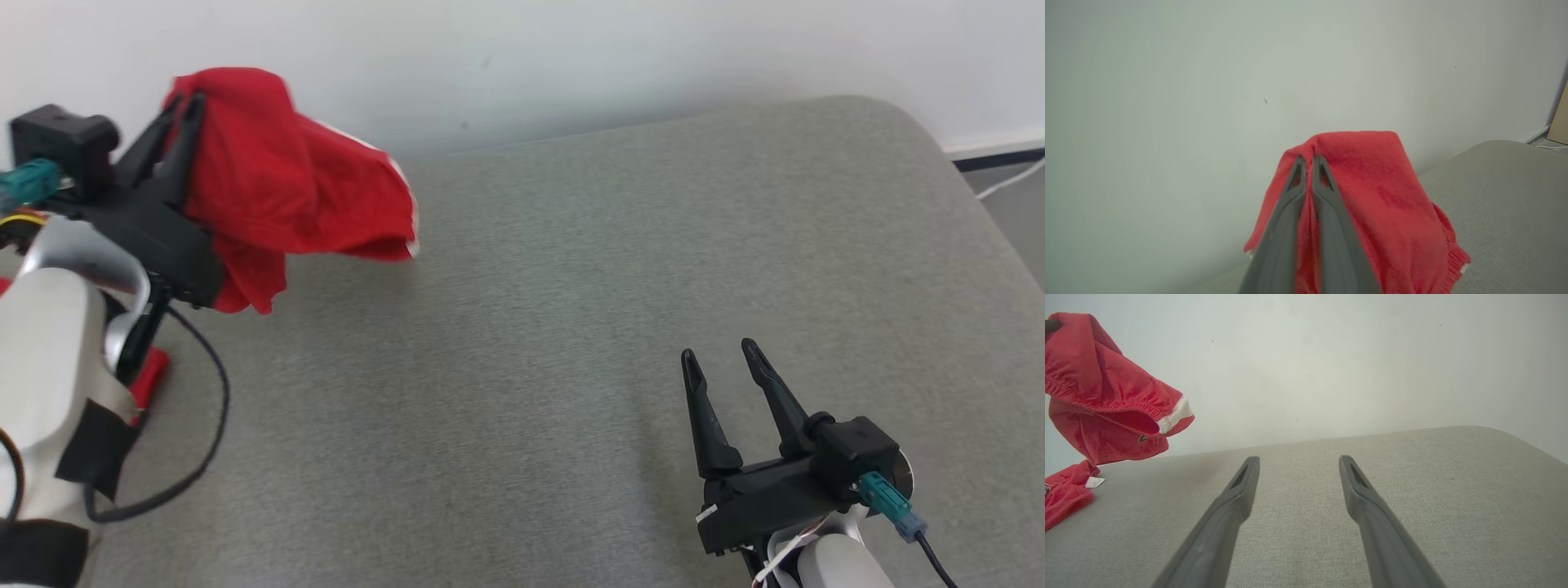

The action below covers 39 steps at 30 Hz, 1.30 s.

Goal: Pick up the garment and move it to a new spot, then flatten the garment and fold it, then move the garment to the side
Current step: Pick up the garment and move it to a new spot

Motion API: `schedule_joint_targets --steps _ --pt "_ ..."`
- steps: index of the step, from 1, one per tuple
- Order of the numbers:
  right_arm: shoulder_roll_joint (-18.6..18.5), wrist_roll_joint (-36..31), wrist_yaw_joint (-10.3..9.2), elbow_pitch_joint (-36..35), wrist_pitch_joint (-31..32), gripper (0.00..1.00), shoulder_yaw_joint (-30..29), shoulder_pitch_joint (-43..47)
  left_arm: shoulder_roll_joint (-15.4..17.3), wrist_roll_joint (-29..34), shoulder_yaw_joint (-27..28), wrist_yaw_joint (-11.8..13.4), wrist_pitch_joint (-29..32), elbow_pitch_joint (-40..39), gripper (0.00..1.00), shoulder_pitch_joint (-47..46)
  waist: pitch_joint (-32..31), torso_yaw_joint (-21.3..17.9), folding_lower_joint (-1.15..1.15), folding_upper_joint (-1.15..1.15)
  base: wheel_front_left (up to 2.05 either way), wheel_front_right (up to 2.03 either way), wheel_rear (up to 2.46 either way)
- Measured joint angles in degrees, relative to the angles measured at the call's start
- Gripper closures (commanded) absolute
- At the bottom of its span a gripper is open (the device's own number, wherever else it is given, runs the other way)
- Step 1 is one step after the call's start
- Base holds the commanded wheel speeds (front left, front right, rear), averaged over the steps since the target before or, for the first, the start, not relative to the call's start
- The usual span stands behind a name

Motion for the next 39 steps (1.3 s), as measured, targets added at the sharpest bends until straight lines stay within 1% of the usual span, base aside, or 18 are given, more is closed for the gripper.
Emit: schedule_joint_targets --steps 5,12,17,21,27,29,31,33,38,39 --pt "0.27 -0.01 0.00 -0.26 0.00 0.00 -0.34 0.09 -1.05 -0.66 -2.08 -0.01 2.76 -7.36 1.00 1.80 -0.02 -2.35 0.00 0.00 0.00 0.00 0.00" --pt "0.46 -0.03 0.00 -0.62 0.00 0.00 -1.14 0.30 -3.66 -1.23 -5.84 -0.01 5.35 -14.99 1.00 4.81 0.49 -5.05 0.00 0.00 0.00 0.00 0.00" --pt "0.59 -0.27 0.00 -0.79 0.00 0.00 -1.55 0.31 -5.67 -2.18 -8.26 -0.01 6.11 -19.50 1.00 7.46 1.11 -5.52 0.00 0.00 0.00 0.00 0.00" --pt "0.71 -0.35 0.00 -0.82 0.00 0.00 -1.83 0.44 -6.60 -3.86 -8.99 0.42 6.66 -21.24 1.00 10.77 1.07 -5.05 0.00 0.00 0.00 0.00 0.00" --pt "0.87 -0.36 0.00 -0.79 0.00 0.00 -1.77 0.46 -5.71 -5.30 -8.20 1.24 5.92 -19.13 1.00 15.99 1.13 -4.19 0.00 0.00 0.00 0.00 0.00" --pt "0.87 -0.36 0.00 -0.77 0.00 0.00 -1.59 0.43 -4.24 -4.59 -7.98 1.54 5.13 -16.93 1.00 17.20 1.16 -3.79 0.00 0.00 0.00 0.00 0.00" --pt "0.77 -0.36 0.00 -0.63 0.00 0.00 -1.49 0.36 -3.36 -5.66 -6.60 1.70 4.19 -14.08 1.00 18.13 1.23 -3.40 0.00 0.00 0.00 0.00 0.00" --pt "0.70 -0.36 0.00 -0.55 0.00 0.00 -1.30 0.26 -2.35 -5.75 -6.35 1.64 3.07 -11.25 1.00 18.78 1.30 -3.07 0.00 0.00 0.00 0.00 0.00" --pt "0.48 -0.34 0.00 -0.29 0.00 0.00 -1.10 0.09 -1.69 -7.00 -5.47 1.45 0.43 -4.93 1.00 19.42 1.43 -2.41 0.00 0.00 0.00 0.00 0.00" --pt "0.45 -0.33 0.00 -0.22 0.00 0.00 -1.08 0.07 -1.65 -7.05 -5.38 1.42 -0.37 -3.83 0.97 19.50 1.44 -2.30 0.00 0.00 0.00 0.00 0.00"
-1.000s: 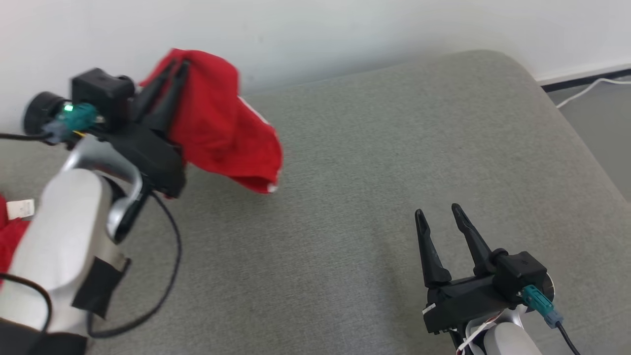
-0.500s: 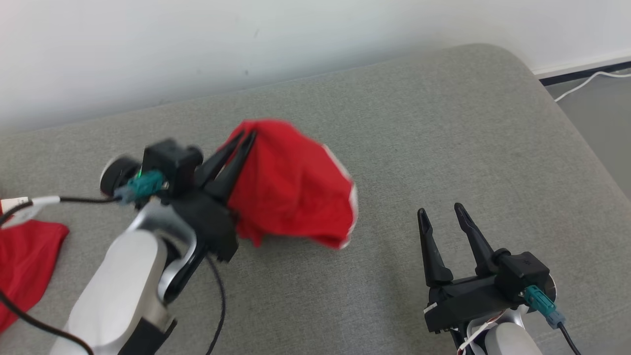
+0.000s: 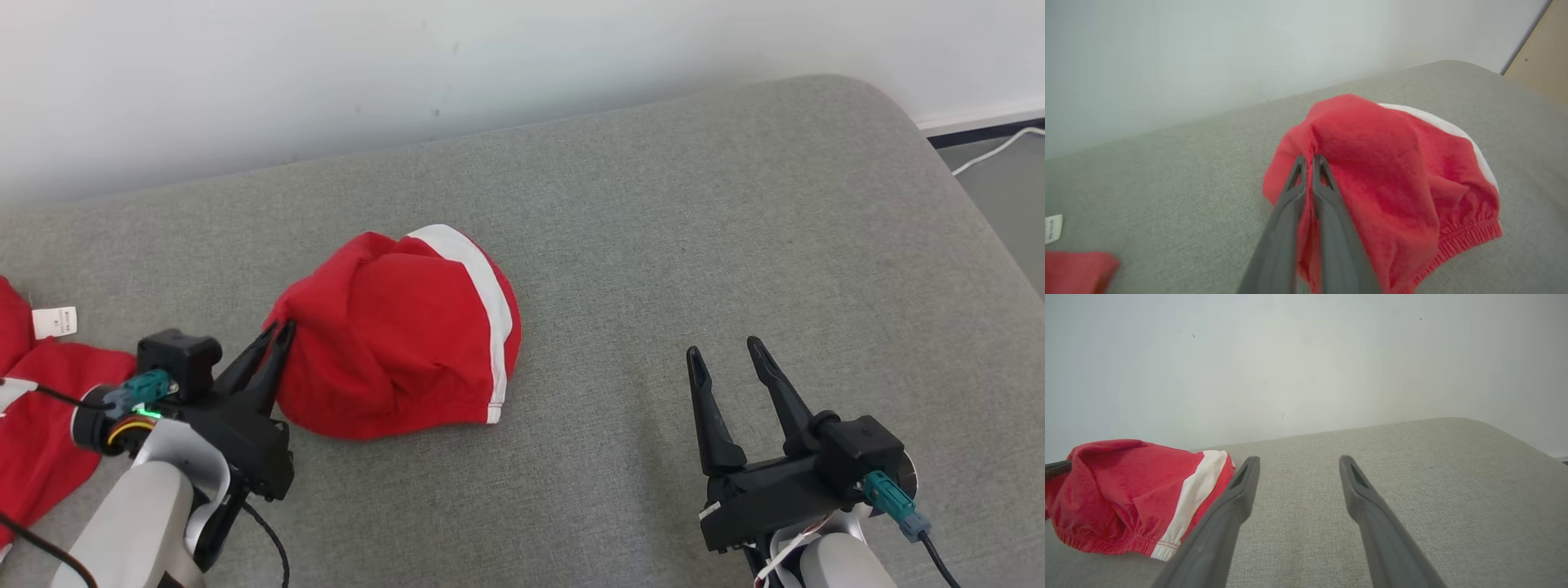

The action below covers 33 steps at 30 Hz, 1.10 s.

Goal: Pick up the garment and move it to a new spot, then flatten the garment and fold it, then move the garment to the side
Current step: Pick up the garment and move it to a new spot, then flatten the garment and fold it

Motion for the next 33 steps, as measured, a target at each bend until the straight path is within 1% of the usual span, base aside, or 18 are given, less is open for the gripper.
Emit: schedule_joint_targets --steps 1,2,3,8,10,15,16,17,20,26,33 --pt "-0.04 0.03 0.00 0.08 0.00 0.00 0.03 -0.02 -0.03 -0.26 0.20 -0.03 -0.66 1.14 0.59 0.00 0.01 0.10 0.00 0.00 0.00 0.00 0.00" --pt "-0.07 0.05 0.00 0.12 0.00 0.00 0.09 -0.03 -0.01 -0.36 0.18 -0.05 -1.13 2.10 0.13 0.00 0.01 0.19 0.00 0.00 0.00 0.00 0.00" --pt "-0.07 0.05 0.00 0.16 0.00 0.00 0.14 -0.03 -0.04 -0.38 0.12 -0.05 -1.65 2.82 0.00 0.02 -0.01 0.27 0.00 0.00 0.00 0.00 0.00" --pt "-0.08 0.07 0.00 0.23 0.00 0.00 0.13 0.01 -0.30 -1.36 0.92 0.02 -4.81 3.90 0.00 1.09 -0.23 0.63 0.00 0.00 0.00 0.00 0.00" --pt "-0.07 0.09 0.00 0.31 0.00 0.00 0.07 0.16 -0.41 -1.94 1.80 0.56 -6.45 3.11 0.00 2.32 -0.48 0.78 0.00 0.00 0.00 0.00 0.00" --pt "-0.09 0.33 0.00 0.55 0.00 0.00 -0.33 1.20 -1.22 -3.37 3.56 3.33 -10.05 -1.53 0.00 7.13 -1.35 1.42 0.00 0.00 0.00 0.00 0.00" --pt "-0.16 0.33 0.00 0.63 0.00 0.00 -0.54 1.49 -1.66 -3.02 3.91 4.94 -11.14 -4.28 0.00 9.42 -1.71 1.80 0.00 0.00 0.00 0.00 0.00" --pt "-0.20 0.33 0.00 0.59 0.00 0.00 -0.54 1.52 -2.02 -2.98 4.07 5.66 -11.55 -5.69 0.00 10.54 -1.86 2.03 0.00 0.00 0.00 0.00 0.00" --pt "-0.36 0.32 0.00 0.53 0.00 0.00 -0.70 1.86 -3.21 -2.86 3.69 6.68 -12.04 -9.22 0.00 14.15 -2.26 2.72 0.00 0.00 0.00 0.00 0.00" --pt "-0.85 0.30 0.00 0.51 0.00 0.00 -0.83 2.14 -5.21 -2.69 1.33 7.04 -12.47 -12.98 0.00 18.41 -2.84 3.91 0.00 0.00 0.00 0.00 0.00" --pt "-1.10 0.31 0.00 0.57 0.00 0.00 -0.03 1.96 -7.62 -2.37 -2.64 6.00 -11.79 -12.36 0.00 19.42 -2.94 3.82 0.00 0.00 0.00 0.00 0.00"
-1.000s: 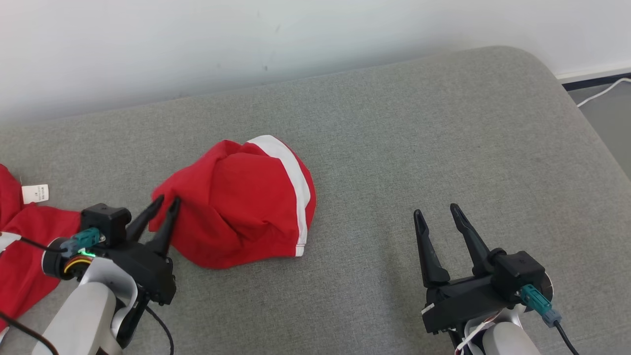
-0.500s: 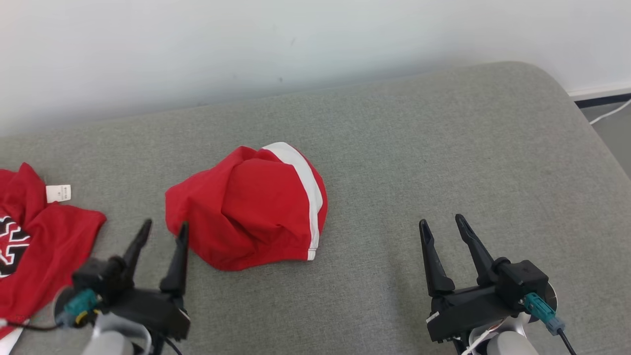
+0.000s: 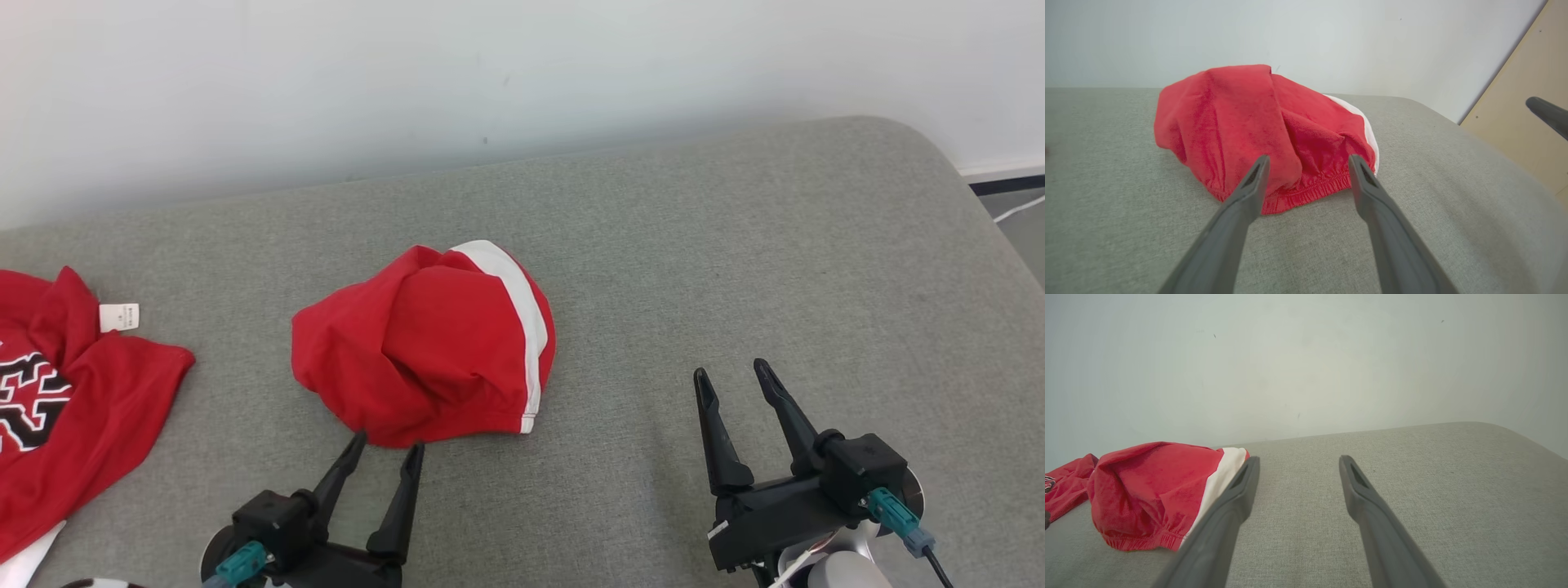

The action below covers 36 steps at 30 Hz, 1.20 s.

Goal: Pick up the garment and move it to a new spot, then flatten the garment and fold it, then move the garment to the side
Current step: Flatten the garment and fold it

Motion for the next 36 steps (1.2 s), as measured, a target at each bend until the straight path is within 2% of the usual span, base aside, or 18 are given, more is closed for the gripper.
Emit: schedule_joint_targets --steps 5,14,18,26,32,33,34,36 --pt "-0.20 0.04 0.00 0.01 0.00 0.00 0.21 -0.23 -0.82 0.60 -0.77 0.03 -0.03 2.36 0.00 -0.70 0.33 -1.14 0.00 0.00 0.00 0.00 0.00" --pt "-0.22 0.21 0.00 0.00 0.00 0.00 0.38 -0.91 -0.67 1.55 -1.14 -0.44 -0.42 11.66 0.00 -4.26 1.38 -3.50 0.00 0.00 0.00 0.00 0.00" --pt "-0.19 0.21 0.00 -0.10 0.00 0.00 0.32 -1.04 -0.54 2.52 -0.87 0.18 -0.87 14.69 0.00 -6.08 1.97 -4.49 0.00 0.00 0.00 0.00 0.00" --pt "-0.05 0.19 0.00 -0.27 0.00 0.00 0.23 -1.21 0.64 5.89 0.12 3.04 -1.25 18.93 0.00 -10.22 3.11 -5.92 0.01 0.00 0.00 0.00 0.00" --pt "0.15 -0.09 0.00 -0.16 0.00 0.00 0.38 -1.53 -0.03 6.30 0.10 2.57 -1.27 24.62 0.00 -13.77 3.48 -6.37 0.01 0.00 0.00 0.00 0.00" --pt "0.20 -0.16 0.00 -0.16 0.00 0.00 0.46 -1.63 -0.18 6.28 0.23 2.48 -1.27 25.17 0.58 -14.22 3.54 -6.42 0.01 0.00 0.00 0.00 0.00" --pt "0.23 -0.24 0.00 -0.15 0.00 0.00 0.52 -1.72 -0.32 6.16 0.47 2.05 -1.27 25.77 1.00 -14.69 3.60 -6.47 0.01 0.00 0.00 0.00 0.00" --pt "0.25 -0.24 0.00 -0.15 0.00 0.00 0.40 -1.76 -0.56 6.17 1.00 2.07 -1.27 25.74 1.00 -15.29 3.70 -6.41 0.01 0.00 0.00 0.00 0.00"
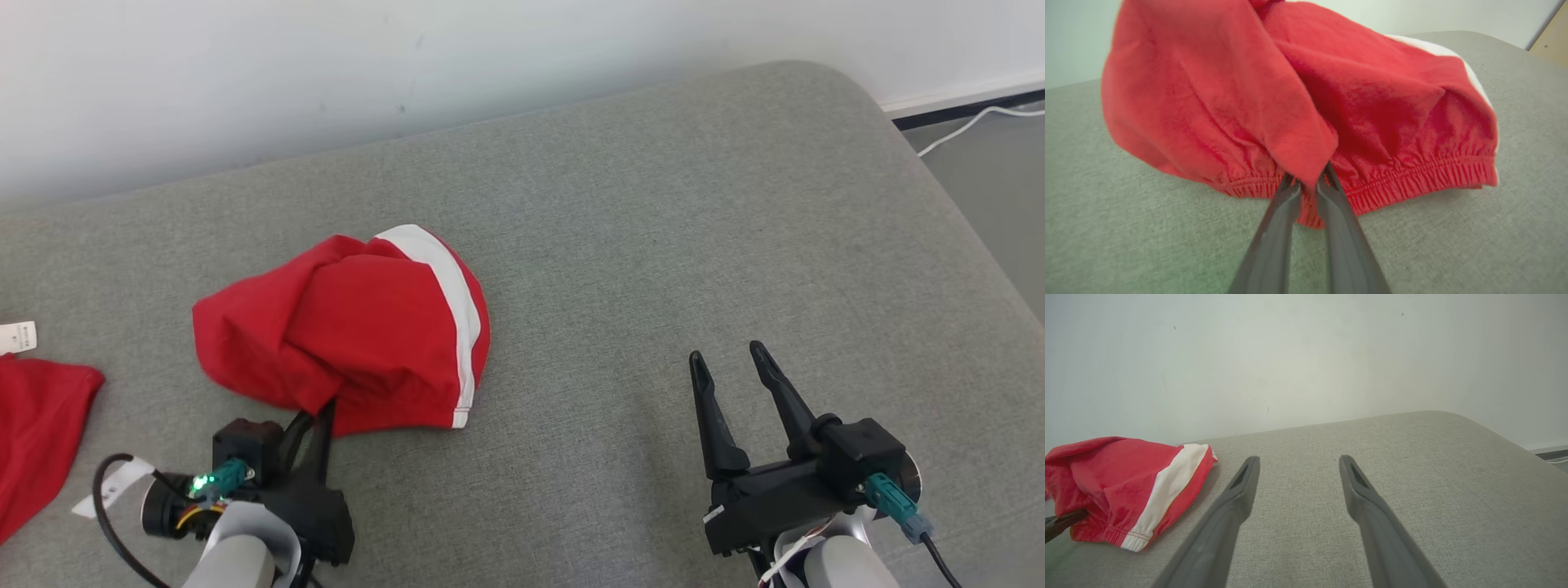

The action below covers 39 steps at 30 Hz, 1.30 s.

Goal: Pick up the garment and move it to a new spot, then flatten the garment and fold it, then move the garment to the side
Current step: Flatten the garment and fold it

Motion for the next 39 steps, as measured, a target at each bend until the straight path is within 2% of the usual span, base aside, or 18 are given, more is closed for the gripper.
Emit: schedule_joint_targets --steps 12,21,29,31,39 --pt "0.43 -0.11 0.00 0.30 -0.01 0.00 -1.31 1.43 0.13 1.49 2.12 -0.12 -0.14 -10.09 1.00 2.97 -1.19 3.22 0.00 0.00 0.00 0.00 0.00" --pt "0.68 -0.08 0.00 0.52 0.00 0.00 -1.04 2.30 5.52 0.01 3.02 -1.24 5.11 -19.62 1.00 7.89 -2.91 7.17 -0.01 0.00 0.00 0.00 0.00" --pt "0.68 0.00 0.00 1.18 0.00 0.00 -0.51 2.19 7.31 -0.85 4.00 -1.44 4.67 -17.73 1.00 9.00 -3.64 8.26 -0.01 0.00 0.00 0.00 0.00" --pt "0.63 0.02 0.00 1.31 0.00 0.00 -0.42 2.11 7.60 -0.71 3.96 -1.34 4.34 -16.06 0.00 8.71 -3.74 8.30 -0.01 0.00 0.00 0.00 0.00" --pt "0.49 0.19 0.00 1.44 0.00 0.00 -0.53 2.23 4.98 -1.69 4.67 0.16 1.26 -15.40 0.00 10.59 -4.03 8.91 -0.01 0.00 0.00 0.00 0.00"
